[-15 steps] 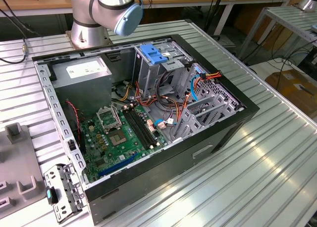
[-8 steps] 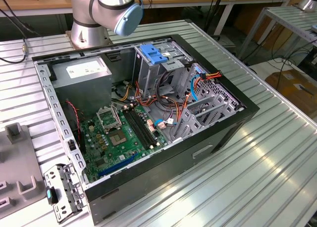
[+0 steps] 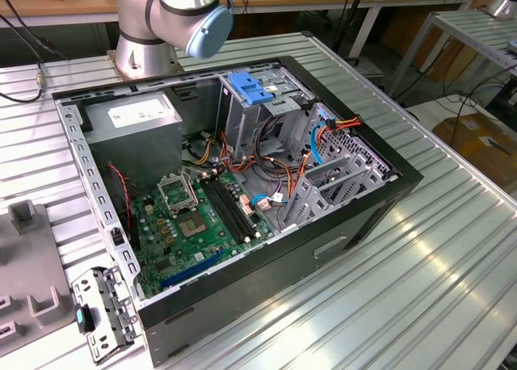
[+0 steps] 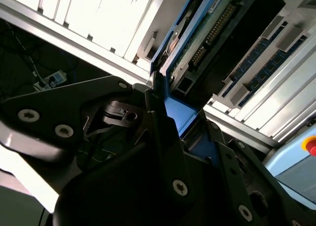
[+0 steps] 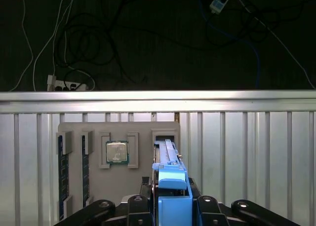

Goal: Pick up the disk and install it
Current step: 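Pick up the disk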

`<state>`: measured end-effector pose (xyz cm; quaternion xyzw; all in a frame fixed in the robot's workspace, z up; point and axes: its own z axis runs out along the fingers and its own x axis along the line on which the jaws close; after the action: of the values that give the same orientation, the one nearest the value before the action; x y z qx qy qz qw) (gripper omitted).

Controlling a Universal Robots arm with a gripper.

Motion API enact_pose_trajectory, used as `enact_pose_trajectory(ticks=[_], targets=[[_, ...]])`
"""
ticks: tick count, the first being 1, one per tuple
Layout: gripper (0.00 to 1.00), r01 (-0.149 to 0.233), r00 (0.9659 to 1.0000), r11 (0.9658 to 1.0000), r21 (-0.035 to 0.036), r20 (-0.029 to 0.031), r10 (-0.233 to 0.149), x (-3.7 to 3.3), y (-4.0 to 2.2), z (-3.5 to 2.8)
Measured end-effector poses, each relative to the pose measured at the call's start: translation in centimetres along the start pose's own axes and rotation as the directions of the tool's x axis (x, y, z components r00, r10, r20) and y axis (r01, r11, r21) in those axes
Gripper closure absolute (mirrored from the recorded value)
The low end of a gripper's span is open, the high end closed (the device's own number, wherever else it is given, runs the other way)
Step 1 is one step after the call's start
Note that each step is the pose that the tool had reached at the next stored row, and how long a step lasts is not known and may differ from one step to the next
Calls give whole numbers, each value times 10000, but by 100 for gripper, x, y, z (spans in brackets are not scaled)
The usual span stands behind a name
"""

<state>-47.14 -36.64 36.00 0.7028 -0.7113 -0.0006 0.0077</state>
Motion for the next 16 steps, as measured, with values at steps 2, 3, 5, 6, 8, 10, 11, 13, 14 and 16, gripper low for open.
enact_pose_trajectory(ticks=[2, 3, 5, 6, 8, 10, 11, 13, 14, 16], targets=[[63, 0, 10000, 10000, -2, -1, 0, 0, 0, -6], [63, 0, 10000, 10000, -1, 0, 0, 0, 0, -7], [63, 0, 10000, 10000, -5, -1, 0, 0, 0, -15], [63, 0, 10000, 10000, -7, -2, 0, 0, 0, -22], [63, 0, 10000, 10000, -5, 0, 0, 0, 0, -33], [63, 0, 10000, 10000, -6, -1, 0, 1, 1, -46], [63, 0, 10000, 10000, -5, 1, 0, 1, 1, -49], [63, 0, 10000, 10000, -6, 0, 0, 1, 1, -55], [63, 0, 10000, 10000, -7, -1, 0, 1, 1, -60], [63, 0, 10000, 10000, -8, -1, 0, 1, 1, -68]])
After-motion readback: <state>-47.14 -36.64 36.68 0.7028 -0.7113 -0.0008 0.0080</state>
